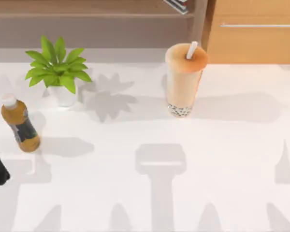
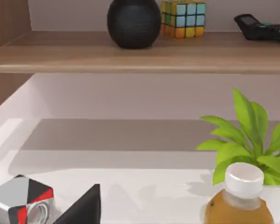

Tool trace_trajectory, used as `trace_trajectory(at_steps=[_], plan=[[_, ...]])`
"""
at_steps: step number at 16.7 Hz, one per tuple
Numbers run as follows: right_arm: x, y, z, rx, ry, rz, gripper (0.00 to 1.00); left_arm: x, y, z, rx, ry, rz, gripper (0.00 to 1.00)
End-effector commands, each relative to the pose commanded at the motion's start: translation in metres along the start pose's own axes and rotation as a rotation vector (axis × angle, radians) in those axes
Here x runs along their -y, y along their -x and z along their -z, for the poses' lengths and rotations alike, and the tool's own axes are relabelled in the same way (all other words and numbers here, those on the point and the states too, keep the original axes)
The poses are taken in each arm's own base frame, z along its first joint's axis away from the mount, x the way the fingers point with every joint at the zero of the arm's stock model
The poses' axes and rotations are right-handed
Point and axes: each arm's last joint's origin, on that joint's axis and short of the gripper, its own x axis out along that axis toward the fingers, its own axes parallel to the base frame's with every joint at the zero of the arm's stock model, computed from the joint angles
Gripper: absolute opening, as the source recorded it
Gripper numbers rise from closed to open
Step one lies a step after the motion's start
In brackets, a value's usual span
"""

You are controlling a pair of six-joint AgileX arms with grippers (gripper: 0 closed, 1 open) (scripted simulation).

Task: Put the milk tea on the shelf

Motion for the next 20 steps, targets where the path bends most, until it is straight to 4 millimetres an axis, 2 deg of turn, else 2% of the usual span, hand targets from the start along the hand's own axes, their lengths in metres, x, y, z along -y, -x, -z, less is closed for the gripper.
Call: trace_trajectory(at_steps=[3, 5, 9, 12, 14, 16, 18, 20], plan=[[0.0, 0.0, 0.0, 0.0, 0.0, 0.0, 1.0, 0.0, 0.0, -0.002, 0.003, 0.0, 0.0, 1.0], [0.0, 0.0, 0.0, 0.0, 0.0, 0.0, 1.0, 0.003, -0.002, -0.011, 0.017, 0.001, 0.002, 1.0], [0.0, 0.0, 0.0, 0.0, 0.0, 0.0, 1.0, 0.014, -0.016, -0.045, 0.05, 0.011, 0.007, 1.0], [0.0, 0.0, 0.0, 0.0, 0.0, 0.0, 1.0, 0.034, -0.042, -0.074, 0.06, 0.023, 0.011, 1.0], [0.0, 0.0, 0.0, 0.0, 0.0, 0.0, 1.0, 0.057, -0.066, -0.087, 0.058, 0.03, 0.014, 1.0], [0.0, 0.0, 0.0, 0.0, 0.0, 0.0, 1.0, 0.088, -0.093, -0.093, 0.051, 0.035, 0.016, 1.0], [0.0, 0.0, 0.0, 0.0, 0.0, 0.0, 1.0, 0.128, -0.119, -0.088, 0.041, 0.037, 0.018, 1.0], [0.0, 0.0, 0.0, 0.0, 0.0, 0.0, 1.0, 0.173, -0.138, -0.072, 0.029, 0.034, 0.019, 1.0]])
